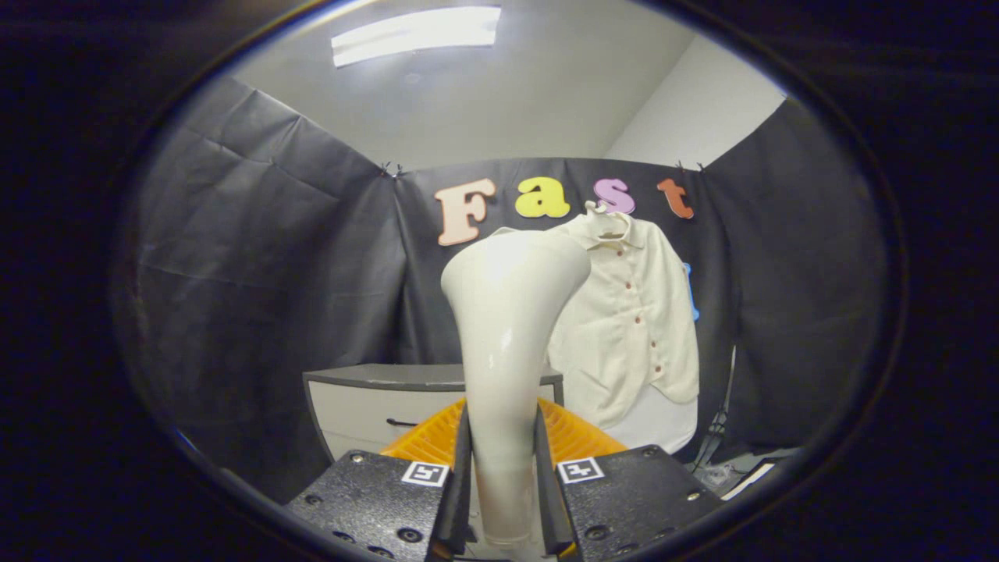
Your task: Iron the clothes twice with a garment steamer, once on the left side and once on the right side.
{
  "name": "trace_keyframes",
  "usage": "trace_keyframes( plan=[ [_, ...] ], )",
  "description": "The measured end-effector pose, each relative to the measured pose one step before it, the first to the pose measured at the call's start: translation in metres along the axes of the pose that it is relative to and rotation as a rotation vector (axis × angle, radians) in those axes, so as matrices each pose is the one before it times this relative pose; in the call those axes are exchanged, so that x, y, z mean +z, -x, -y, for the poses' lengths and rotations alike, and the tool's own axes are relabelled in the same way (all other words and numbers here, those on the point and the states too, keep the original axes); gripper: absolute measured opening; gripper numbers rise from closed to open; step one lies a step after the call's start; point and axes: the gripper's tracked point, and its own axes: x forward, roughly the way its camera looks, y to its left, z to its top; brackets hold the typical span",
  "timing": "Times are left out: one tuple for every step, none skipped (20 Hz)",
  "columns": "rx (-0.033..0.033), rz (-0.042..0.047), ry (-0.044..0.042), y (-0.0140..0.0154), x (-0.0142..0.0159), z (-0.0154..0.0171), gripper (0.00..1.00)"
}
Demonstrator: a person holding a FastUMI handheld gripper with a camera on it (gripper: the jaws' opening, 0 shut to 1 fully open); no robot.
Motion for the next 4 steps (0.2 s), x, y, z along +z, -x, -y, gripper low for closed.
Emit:
trace_keyframes(
  plan=[
    [-0.01245, -0.00297, -0.01470, 0.00022, -0.00152, 0.00503, 0.36],
    [-0.00935, -0.00323, -0.01038, 0.00083, -0.00151, 0.00370, 0.36],
    [-0.00514, -0.00230, -0.00858, 0.00000, -0.00141, 0.00192, 0.36],
    [-0.00510, -0.00139, -0.00685, 0.00034, -0.00110, 0.00154, 0.36]
  ],
)
